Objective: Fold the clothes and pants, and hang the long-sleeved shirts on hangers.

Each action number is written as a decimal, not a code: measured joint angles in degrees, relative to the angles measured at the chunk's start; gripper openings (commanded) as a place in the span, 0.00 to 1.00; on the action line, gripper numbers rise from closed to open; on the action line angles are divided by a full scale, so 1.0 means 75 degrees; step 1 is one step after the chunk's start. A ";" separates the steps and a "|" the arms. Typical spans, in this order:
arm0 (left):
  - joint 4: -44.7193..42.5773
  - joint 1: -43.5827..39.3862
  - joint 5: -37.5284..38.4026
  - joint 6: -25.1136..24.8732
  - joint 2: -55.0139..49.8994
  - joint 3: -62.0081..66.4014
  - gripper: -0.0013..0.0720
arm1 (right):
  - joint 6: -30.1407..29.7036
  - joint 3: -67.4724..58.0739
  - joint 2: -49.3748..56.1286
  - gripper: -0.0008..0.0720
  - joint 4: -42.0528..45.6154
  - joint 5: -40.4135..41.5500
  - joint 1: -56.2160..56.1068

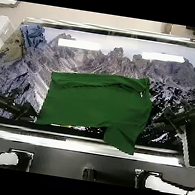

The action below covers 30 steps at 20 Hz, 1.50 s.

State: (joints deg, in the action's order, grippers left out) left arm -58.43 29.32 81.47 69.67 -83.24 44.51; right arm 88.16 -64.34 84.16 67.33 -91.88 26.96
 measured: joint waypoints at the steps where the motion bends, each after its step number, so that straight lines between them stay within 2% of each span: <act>1: 0.0061 0.0003 -0.0020 -0.0070 0.0020 -0.0099 0.63 | -0.0020 0.0076 -0.0029 0.71 -0.0038 -0.0009 0.0006; 3: 0.0093 -0.0026 -0.0058 -0.0181 0.0032 -0.0239 0.63 | -0.0044 0.0160 -0.0067 0.71 -0.0096 -0.0055 0.0012; 4: 0.0131 -0.0085 -0.0131 -0.0213 0.0035 -0.0300 0.53 | -0.0047 0.0184 -0.0076 0.71 -0.0102 -0.0070 0.0017; 5: 0.0119 -0.0181 -0.0204 -0.0233 0.0035 -0.0361 0.34 | -0.0076 0.0204 -0.0085 0.71 -0.0128 -0.0079 0.0017; 6: 0.0067 -0.0289 -0.0344 -0.0236 0.0035 -0.0408 0.28 | -0.0076 0.0216 -0.0090 0.71 -0.0152 -0.0099 0.0017; 7: 0.0079 -0.0408 -0.0460 -0.0227 0.0038 -0.0440 0.17 | -0.0076 0.0224 -0.0093 0.71 -0.0149 -0.0114 0.0017; 9: 0.0152 -0.0632 -0.0717 -0.0108 0.0044 -0.0478 0.06 | -0.0076 0.0236 -0.0099 0.71 -0.0157 -0.0154 0.0017; 13: 0.0338 -0.0906 -0.0973 -0.0029 0.0050 -0.0510 0.06 | -0.0102 0.0376 -0.0102 0.72 -0.0070 -0.0134 -0.0055; 14: 0.0364 -0.0933 -0.1003 -0.0023 0.0055 -0.0513 0.06 | -0.0146 0.0510 -0.0102 0.78 -0.0055 -0.0044 -0.0140; 22: 0.0262 -0.1003 -0.1195 0.0023 0.0452 -0.0525 0.06 | -0.0624 0.1612 0.0166 0.74 -0.0903 0.1868 -0.1003; 30: 0.0388 -0.1005 -0.0871 0.0023 0.0729 -0.0525 0.06 | -0.0734 0.1265 0.0373 0.73 -0.0965 0.2136 -0.0968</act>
State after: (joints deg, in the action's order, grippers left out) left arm -55.53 21.78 74.94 69.84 -77.78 40.58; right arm 82.65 -54.85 86.96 60.10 -75.85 19.70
